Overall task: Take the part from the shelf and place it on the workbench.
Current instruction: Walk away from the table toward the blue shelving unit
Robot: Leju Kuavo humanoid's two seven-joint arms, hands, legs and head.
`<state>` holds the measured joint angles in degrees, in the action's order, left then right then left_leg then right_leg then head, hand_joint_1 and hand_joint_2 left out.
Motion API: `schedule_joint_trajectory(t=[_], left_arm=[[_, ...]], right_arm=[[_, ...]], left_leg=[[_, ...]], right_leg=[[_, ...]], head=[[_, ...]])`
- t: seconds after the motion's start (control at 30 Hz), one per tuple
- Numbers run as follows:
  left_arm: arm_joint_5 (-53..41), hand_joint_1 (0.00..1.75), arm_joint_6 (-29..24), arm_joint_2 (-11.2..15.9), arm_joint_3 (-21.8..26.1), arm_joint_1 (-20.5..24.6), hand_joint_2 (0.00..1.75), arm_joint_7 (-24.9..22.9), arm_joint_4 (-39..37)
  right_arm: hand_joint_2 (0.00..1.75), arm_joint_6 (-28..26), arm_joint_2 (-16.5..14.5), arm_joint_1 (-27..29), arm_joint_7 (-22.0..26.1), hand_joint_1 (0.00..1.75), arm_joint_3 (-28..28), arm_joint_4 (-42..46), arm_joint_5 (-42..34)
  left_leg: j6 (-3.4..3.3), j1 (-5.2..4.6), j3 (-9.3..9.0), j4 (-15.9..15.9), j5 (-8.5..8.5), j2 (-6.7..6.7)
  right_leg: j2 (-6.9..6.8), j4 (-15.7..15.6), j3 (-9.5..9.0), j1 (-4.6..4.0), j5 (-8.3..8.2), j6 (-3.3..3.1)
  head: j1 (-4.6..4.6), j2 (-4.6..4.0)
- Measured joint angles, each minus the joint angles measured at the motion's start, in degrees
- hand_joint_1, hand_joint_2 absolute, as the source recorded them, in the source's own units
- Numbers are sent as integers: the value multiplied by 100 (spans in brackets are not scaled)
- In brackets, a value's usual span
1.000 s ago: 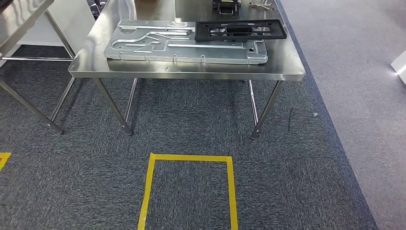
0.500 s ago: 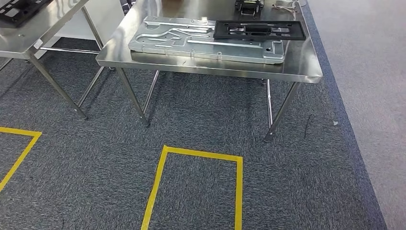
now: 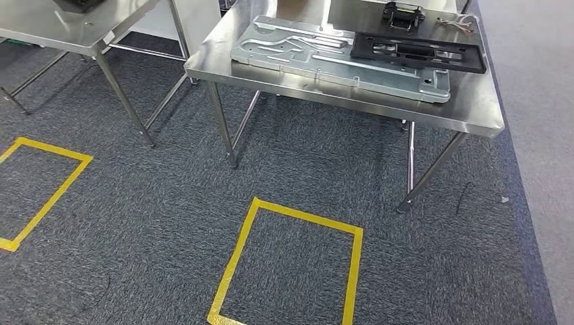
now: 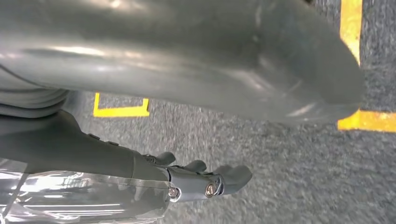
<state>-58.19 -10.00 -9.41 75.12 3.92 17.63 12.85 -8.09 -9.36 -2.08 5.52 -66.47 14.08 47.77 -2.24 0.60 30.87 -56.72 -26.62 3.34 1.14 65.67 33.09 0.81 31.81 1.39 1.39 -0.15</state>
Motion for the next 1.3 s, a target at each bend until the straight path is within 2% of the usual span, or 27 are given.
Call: schedule_joint_trajectory(t=[0.07, 0.1, 0.13, 0.17, 0.2, 0.23, 0.3, 0.37, 0.4, 0.43, 0.47, 0.5, 0.57, 0.63, 0.67, 0.7, 0.77, 0.83, 0.9, 0.93, 0.97, 1.0, 1.07, 1.13, 1.2, 1.23, 1.3], left_arm=[[-36, 0, -25, -56, -1, 26, 0, 9, -1], [-54, 0, -32, -80, -3, 37, 0, 19, -2], [-68, 0, -36, -97, -5, 43, 0, 29, -2], [-84, 0, -39, -109, -7, 38, 0, 38, -2], [-98, 0, -40, -120, -9, 30, 0, 47, -2], [-108, 0, -40, -131, -11, 26, 0, 53, -2], [-126, 0, -41, -152, -20, 40, 0, 64, -2], [-141, 0, -40, -171, -35, 56, 0, 70, -2], [-157, 0, -40, -175, -46, 53, 0, 79, -2], [-172, 0, -38, -178, -58, 45, 0, 92, -2], [-189, 0, -35, -178, -73, 38, 0, 109, -2], [-208, 0, -31, -178, -87, 36, 0, 127, -2], [-227, 0, -25, -180, -107, 51, 0, 152, -2], [-237, 0, -23, -189, -114, 58, 0, 163, -2], [-241, 0, -22, -194, -115, 51, 0, 168, -2], [-250, 0, -21, -203, -116, 42, 0, 173, -2], [-282, 0, -17, -218, -126, 36, 0, 185, -2], [-312, 0, -10, -226, -148, 53, 0, 196, -2], [-332, 0, 8, -230, -175, 63, 0, 200, -2], [-342, 0, 19, -232, -190, 57, 0, 201, -2], [-349, 0, 27, -236, -204, 51, 0, 202, -2], [-352, 0, 33, -241, -217, 46, 0, 203, -2], [-356, 0, 37, -258, -237, 50, 0, 205, -2], [-357, 0, 40, -270, -247, 57, 0, 209, -2], [-358, 0, 42, -271, -249, 42, 0, 213, -2], [-358, 0, 43, -271, -250, 31, 0, 216, -2], [-360, 0, 43, -270, -251, 34, 0, 225, -2]], right_arm=[[0, -1, 51, 11, -28, 0, 0, -7, -22], [0, -3, 69, 11, -38, 0, 0, -9, -33], [0, -5, 79, 5, -47, 0, 0, -11, -44], [0, -8, 84, -4, -56, 0, 0, -13, -51], [0, -13, 90, -12, -65, 0, 0, -15, -56], [0, -19, 92, -12, -71, 0, 0, -18, -60], [0, -35, 95, 9, -85, 0, 0, -22, -66], [0, -42, 100, 35, -104, 0, 0, -25, -75], [0, -43, 102, 38, -115, 0, 0, -27, -82], [0, -43, 104, 36, -127, 0, 0, -29, -86], [0, -43, 105, 29, -134, 0, 0, -32, -91], [0, -43, 105, 22, -139, 0, -1, -35, -96], [0, -43, 105, 13, -143, 0, -2, -39, -100], [0, -43, 105, 1, -146, 0, -2, -42, -107], [0, -43, 105, -14, -150, 0, -2, -42, -111], [0, -43, 108, -27, -157, 0, -3, -42, -115], [0, -43, 120, -37, -172, 0, -4, -43, -122], [0, -43, 130, -18, -185, 0, -8, -46, -133], [0, -43, 138, -1, -193, 0, -10, -49, -139], [0, -43, 143, 3, -196, 0, -11, -50, -139], [0, -43, 150, 4, -199, 0, -11, -51, -139], [0, -43, 156, 3, -203, 0, -11, -51, -138], [0, -43, 171, 8, -207, 0, -13, -51, -136], [0, -43, 183, 1, -208, 0, -15, -52, -132], [0, -43, 183, -26, -209, 0, -15, -54, -127], [0, -41, 181, -36, -209, 0, -15, -55, -124], [0, -38, 177, -32, -209, 0, -15, -57, -113]], left_leg=[[45, -15, 49, -61, -3, 126], [80, -15, 81, -81, 3, 182], [121, -15, 111, -90, 15, 238], [162, -6, 137, -83, 33, 294], [193, 0, 159, -104, 27, 270], [218, 0, 206, -189, -35, 174], [261, 10, 440, -697, -361, -120], [312, 29, 777, -1440, -727, -259], [331, 40, 865, -1662, -789, -280], [341, 47, 847, -1673, -743, -299], [342, 52, 710, -1452, -603, -332], [330, 51, 483, -1061, -417, -414], [275, 16, 86, -336, -189, -662], [214, -23, -10, -113, -165, -746], [184, -26, 7, -108, -150, -673], [150, -15, 7, -92, -129, -613], [73, 10, 6, -46, -74, -490], [20, 11, 29, -31, -34, -371], [-4, -8, 58, -39, -18, -228], [-8, -15, 64, -46, -16, -147], [-7, -18, 64, -57, -16, -61], [-3, -18, 61, -70, -18, 24], [26, -21, 77, -112, -29, 176], [92, -21, 119, -139, -25, 302], [168, -15, 157, -130, -6, 408], [195, -19, 177, -160, -30, 351], [234, -32, 335, -501, -254, 56]], right_leg=[[240, -665, -306, 14, -243, -38], [318, -821, -367, 12, -266, -56], [310, -856, -373, 4, -250, -72], [250, -866, -370, 5, -264, -97], [184, -890, -378, 12, -284, -132], [112, -915, -385, 24, -305, -176], [-59, -949, -385, 35, -330, -239], [-229, -944, -364, 20, -329, -256], [-311, -938, -355, 14, -326, -254], [-389, -930, -349, 10, -321, -249], [-463, -920, -348, 9, -313, -238], [-531, -906, -355, 8, -300, -221], [-653, -877, -374, -16, -265, -165], [-756, -867, -401, -40, -245, -102], [-807, -874, -418, -40, -245, -72], [-804, -868, -429, -27, -231, -37], [-563, -681, -356, -2, -62, 22], [-238, -85, -70, 10, 315, 43], [-143, 587, 271, 7, 586, 41], [-131, 708, 346, 4, 560, 36], [-119, 613, 317, 4, 417, 28], [-86, 317, 190, 7, 192, 15], [144, -424, -133, 26, -171, -19], [308, -759, -271, 26, -249, -47], [215, -785, -283, 21, -256, -88], [147, -807, -295, 29, -268, -124], [-14, -852, -312, 48, -290, -205]], head=[[0, 0], [1, 0], [1, 0], [1, 0], [1, 0], [3, 0], [7, 0], [9, 0], [9, 0], [9, 0], [9, 0], [9, 0], [7, 0], [6, 0], [6, 0], [7, 0], [4, 0], [3, 0], [3, 0], [3, 0], [3, 0], [3, 0], [3, 0], [3, 0], [3, 0], [4, 0], [8, 0]])
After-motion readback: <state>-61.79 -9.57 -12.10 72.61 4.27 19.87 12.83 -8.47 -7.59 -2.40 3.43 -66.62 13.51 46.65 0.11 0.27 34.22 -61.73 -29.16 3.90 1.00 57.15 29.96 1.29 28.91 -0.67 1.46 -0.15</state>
